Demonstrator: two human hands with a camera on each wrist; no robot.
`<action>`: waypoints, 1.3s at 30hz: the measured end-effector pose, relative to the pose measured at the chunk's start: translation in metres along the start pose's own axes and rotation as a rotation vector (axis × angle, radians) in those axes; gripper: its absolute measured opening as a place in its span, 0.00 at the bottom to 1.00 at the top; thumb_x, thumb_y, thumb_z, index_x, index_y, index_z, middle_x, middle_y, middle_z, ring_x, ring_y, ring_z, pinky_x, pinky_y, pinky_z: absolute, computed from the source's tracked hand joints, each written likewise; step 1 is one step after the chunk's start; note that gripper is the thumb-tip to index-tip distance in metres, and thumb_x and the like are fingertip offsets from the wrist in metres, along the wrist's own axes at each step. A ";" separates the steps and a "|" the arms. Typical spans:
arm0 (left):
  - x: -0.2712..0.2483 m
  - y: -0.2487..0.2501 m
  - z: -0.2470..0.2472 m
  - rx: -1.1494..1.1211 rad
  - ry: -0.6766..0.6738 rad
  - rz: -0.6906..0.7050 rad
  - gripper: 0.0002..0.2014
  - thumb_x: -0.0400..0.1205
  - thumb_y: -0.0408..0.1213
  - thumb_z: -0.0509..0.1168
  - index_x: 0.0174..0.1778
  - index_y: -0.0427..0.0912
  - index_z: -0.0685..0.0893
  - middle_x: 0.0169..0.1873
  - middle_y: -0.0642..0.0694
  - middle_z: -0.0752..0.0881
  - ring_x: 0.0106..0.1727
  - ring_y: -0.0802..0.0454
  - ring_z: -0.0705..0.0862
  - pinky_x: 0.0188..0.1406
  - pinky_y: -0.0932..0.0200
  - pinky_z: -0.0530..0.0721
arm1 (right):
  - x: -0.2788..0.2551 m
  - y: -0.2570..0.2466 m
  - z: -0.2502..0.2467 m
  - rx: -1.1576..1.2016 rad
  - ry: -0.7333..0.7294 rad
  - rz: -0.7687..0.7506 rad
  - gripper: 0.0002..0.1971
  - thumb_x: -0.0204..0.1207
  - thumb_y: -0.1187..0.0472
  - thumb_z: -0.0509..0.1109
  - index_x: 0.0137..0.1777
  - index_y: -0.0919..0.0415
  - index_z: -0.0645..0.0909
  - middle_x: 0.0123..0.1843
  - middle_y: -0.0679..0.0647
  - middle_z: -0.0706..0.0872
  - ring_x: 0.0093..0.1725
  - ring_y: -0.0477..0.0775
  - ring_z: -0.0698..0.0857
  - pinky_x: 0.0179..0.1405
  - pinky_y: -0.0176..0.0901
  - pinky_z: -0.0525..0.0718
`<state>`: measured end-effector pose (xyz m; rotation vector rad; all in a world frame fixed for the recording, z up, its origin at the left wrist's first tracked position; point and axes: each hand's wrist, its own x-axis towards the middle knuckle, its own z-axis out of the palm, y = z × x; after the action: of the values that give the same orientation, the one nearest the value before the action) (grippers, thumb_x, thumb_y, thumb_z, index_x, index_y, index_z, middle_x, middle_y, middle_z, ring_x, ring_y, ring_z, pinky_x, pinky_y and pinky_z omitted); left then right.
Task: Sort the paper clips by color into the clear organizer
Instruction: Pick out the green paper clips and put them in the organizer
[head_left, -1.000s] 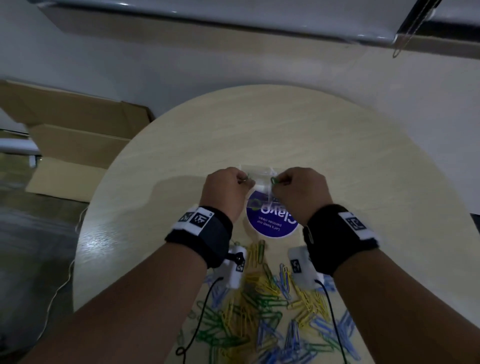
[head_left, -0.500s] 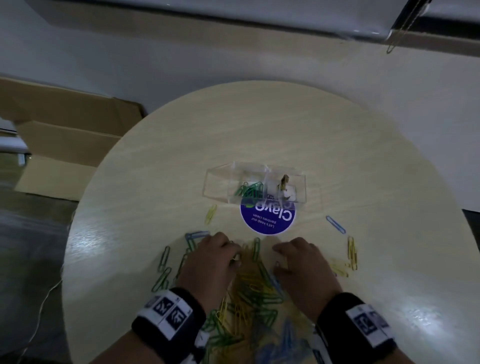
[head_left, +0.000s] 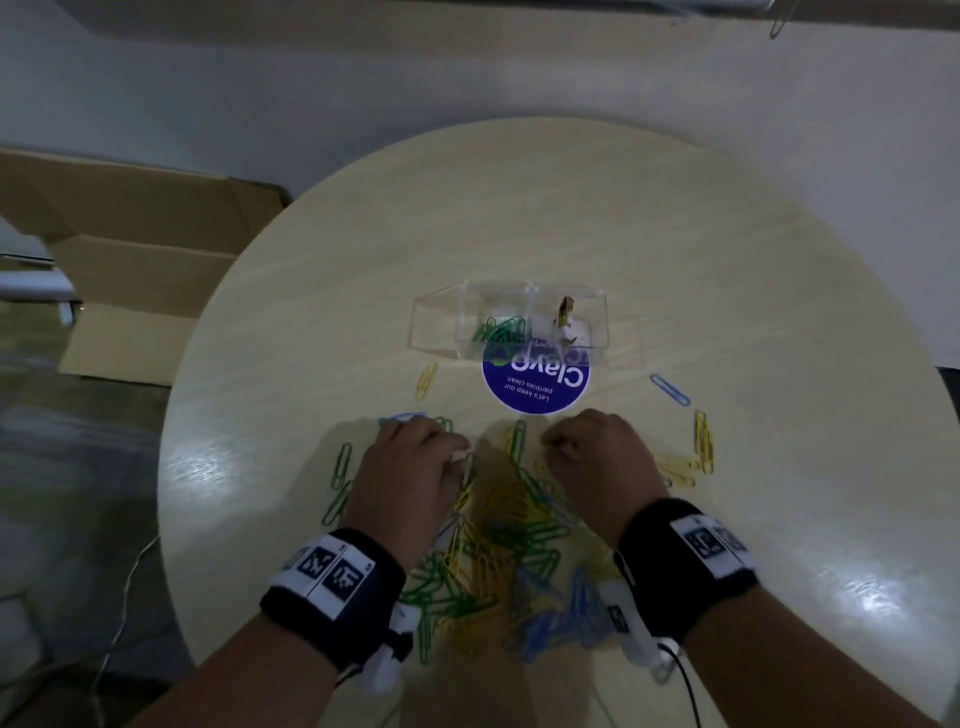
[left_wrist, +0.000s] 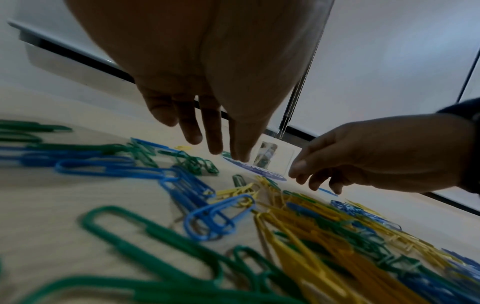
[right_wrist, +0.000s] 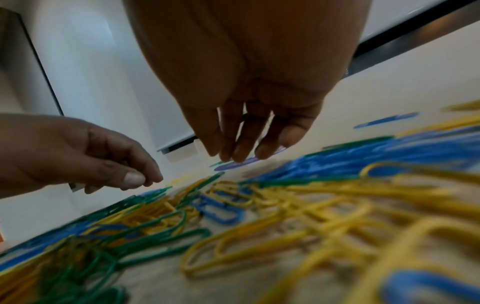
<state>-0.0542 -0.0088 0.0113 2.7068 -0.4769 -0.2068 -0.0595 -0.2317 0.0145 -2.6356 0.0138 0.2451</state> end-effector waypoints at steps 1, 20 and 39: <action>0.001 0.003 0.002 0.010 -0.009 -0.003 0.08 0.81 0.42 0.66 0.54 0.50 0.87 0.47 0.48 0.83 0.53 0.42 0.77 0.50 0.46 0.81 | 0.006 -0.004 0.003 -0.029 -0.022 0.037 0.08 0.73 0.54 0.68 0.40 0.55 0.87 0.41 0.56 0.86 0.44 0.62 0.82 0.45 0.48 0.80; 0.017 -0.034 -0.011 0.027 0.064 -0.152 0.09 0.81 0.39 0.66 0.54 0.47 0.88 0.47 0.44 0.83 0.52 0.38 0.79 0.51 0.43 0.81 | 0.025 -0.025 0.012 0.027 -0.066 0.259 0.07 0.74 0.51 0.69 0.43 0.53 0.83 0.49 0.58 0.86 0.50 0.64 0.84 0.48 0.50 0.82; 0.006 -0.039 -0.025 -0.108 0.072 -0.209 0.09 0.82 0.36 0.64 0.54 0.47 0.87 0.47 0.45 0.81 0.49 0.44 0.82 0.50 0.50 0.82 | 0.025 -0.022 0.002 -0.024 -0.126 0.188 0.06 0.70 0.61 0.70 0.46 0.55 0.85 0.53 0.59 0.82 0.51 0.63 0.83 0.50 0.46 0.78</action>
<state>-0.0322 0.0318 0.0183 2.6447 -0.1566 -0.1842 -0.0339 -0.2107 0.0188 -2.6387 0.2184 0.4769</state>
